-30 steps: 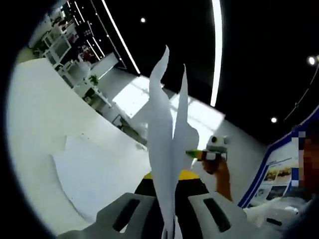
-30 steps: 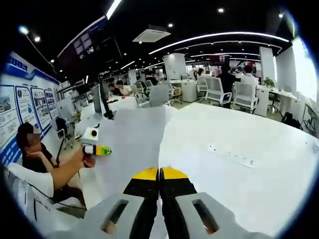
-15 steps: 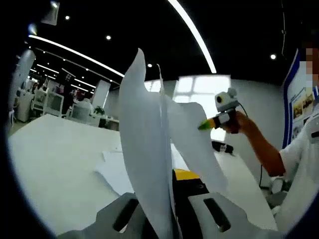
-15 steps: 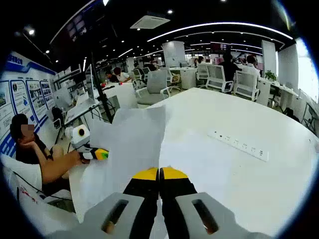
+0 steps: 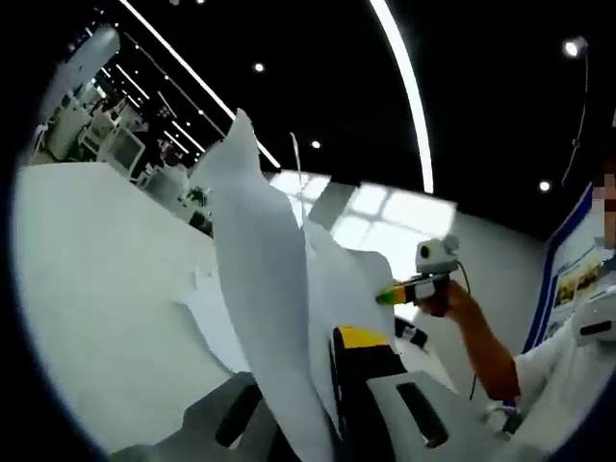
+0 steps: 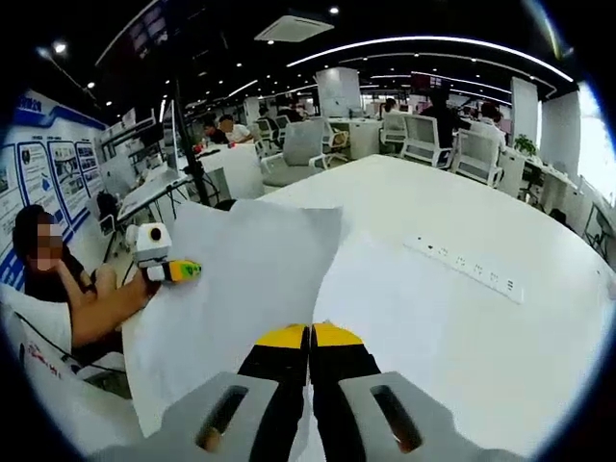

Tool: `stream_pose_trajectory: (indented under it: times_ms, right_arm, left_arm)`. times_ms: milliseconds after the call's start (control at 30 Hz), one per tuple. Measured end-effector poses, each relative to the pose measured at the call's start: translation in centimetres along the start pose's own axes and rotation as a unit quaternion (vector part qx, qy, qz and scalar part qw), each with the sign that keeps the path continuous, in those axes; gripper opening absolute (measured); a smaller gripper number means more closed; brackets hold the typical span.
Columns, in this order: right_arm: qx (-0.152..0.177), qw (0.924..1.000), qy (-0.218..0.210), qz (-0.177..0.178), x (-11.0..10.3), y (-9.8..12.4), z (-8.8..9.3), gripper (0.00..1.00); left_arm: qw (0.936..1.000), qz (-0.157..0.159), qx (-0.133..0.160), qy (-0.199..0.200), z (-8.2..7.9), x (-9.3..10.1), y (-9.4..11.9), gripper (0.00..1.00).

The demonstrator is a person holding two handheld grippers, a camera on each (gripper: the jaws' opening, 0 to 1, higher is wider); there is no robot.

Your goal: Organize the stack of printing papers by aligning and flattening the scattered papers on the table

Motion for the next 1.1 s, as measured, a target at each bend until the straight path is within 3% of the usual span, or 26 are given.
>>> stream_pose_trajectory:
  times_ms: [200,667,1100]
  right_arm:
    - [0.02,0.9997,0.016,0.003,-0.1,0.1,-0.2,0.0]
    - [0.036,0.9991,0.021,-0.008,-0.6,-0.3,-0.7,0.0]
    - [0.028,0.9994,0.007,-0.017,-0.9,-1.1,-0.9,0.0]
  left_arm:
    - [0.9997,0.019,0.014,0.004,-0.3,0.4,0.1,0.19]
    - [0.9993,0.027,0.019,0.018,-0.6,0.1,0.4,0.21]
    - [0.9995,0.02,0.021,0.014,-0.7,-0.3,0.6,0.21]
Point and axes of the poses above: the point that each gripper's makers call its tool centre point, and the gripper's own axes: y roughly backward along the fingers, x roughly to its right, z roughly out of its underside, the point moved 6 cm from there along y, roughly backward along the fingers, and after that the axes turned 10 degrees about -x, right-handed, at the moved point
